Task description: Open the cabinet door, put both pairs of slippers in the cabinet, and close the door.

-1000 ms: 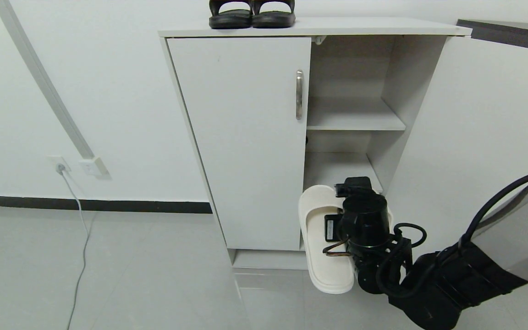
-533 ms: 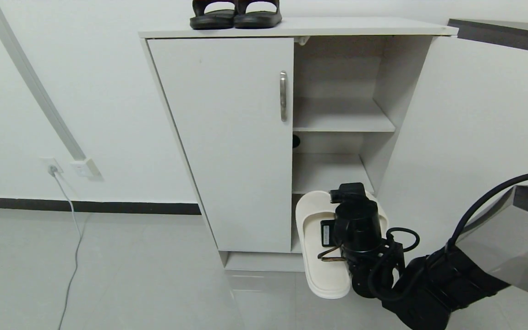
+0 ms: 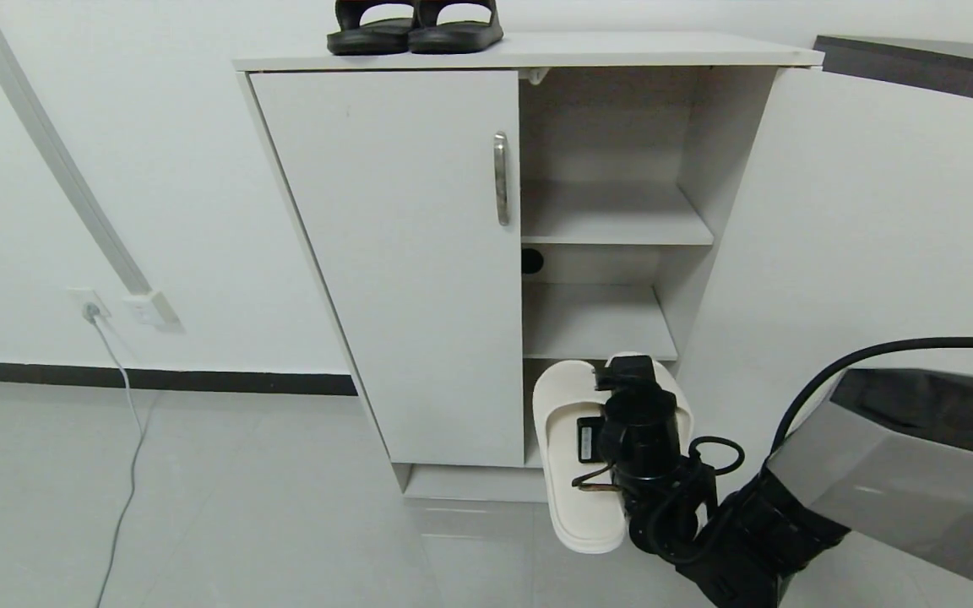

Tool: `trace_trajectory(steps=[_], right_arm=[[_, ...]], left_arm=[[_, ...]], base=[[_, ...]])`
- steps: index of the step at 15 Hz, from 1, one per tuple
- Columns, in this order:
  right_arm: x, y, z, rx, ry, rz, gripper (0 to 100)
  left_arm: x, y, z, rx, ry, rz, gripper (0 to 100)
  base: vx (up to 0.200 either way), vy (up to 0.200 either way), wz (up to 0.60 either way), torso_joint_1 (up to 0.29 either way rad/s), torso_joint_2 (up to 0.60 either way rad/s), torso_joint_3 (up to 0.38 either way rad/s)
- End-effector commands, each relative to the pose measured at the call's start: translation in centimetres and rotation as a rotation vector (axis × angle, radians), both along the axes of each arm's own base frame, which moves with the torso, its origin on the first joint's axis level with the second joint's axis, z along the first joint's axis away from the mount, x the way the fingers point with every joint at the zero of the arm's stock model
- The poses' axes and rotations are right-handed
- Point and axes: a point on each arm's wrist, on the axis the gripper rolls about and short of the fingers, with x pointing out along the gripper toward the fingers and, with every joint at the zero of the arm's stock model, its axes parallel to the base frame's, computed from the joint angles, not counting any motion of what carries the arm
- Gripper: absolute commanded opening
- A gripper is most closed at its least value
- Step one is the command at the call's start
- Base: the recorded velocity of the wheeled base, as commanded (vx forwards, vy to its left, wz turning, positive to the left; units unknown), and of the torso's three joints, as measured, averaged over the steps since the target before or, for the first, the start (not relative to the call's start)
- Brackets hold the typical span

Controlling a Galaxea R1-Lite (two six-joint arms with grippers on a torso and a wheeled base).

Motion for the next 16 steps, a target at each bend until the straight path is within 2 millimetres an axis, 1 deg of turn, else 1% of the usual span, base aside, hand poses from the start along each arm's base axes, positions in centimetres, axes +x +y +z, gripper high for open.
trace_trajectory(steps=[1,6,12,16], right_arm=[[0.4,0.4,-1.7,-0.022,0.022,0.001,0],[0.8,0.0,-2.0,-0.027,0.029,-0.012,0],[1.1,0.0,-3.2,-0.045,0.048,-0.018,0],[1.2,0.0,-3.3,-0.047,0.050,-0.019,0]], left_arm=[[0.0,0.0,0.0,0.000,0.001,-0.001,0],[0.0,0.0,0.0,0.000,0.001,-0.001,0],[0.0,0.0,0.0,0.000,0.001,-0.003,0],[0.0,0.0,0.0,0.002,0.001,-0.003,0]], base=[[0.000,0.000,0.00,0.000,0.00,0.000],[0.000,0.000,0.00,0.000,0.00,0.000],[0.000,0.000,0.00,0.000,0.00,0.000],[0.000,0.000,0.00,0.002,0.00,-0.166]])
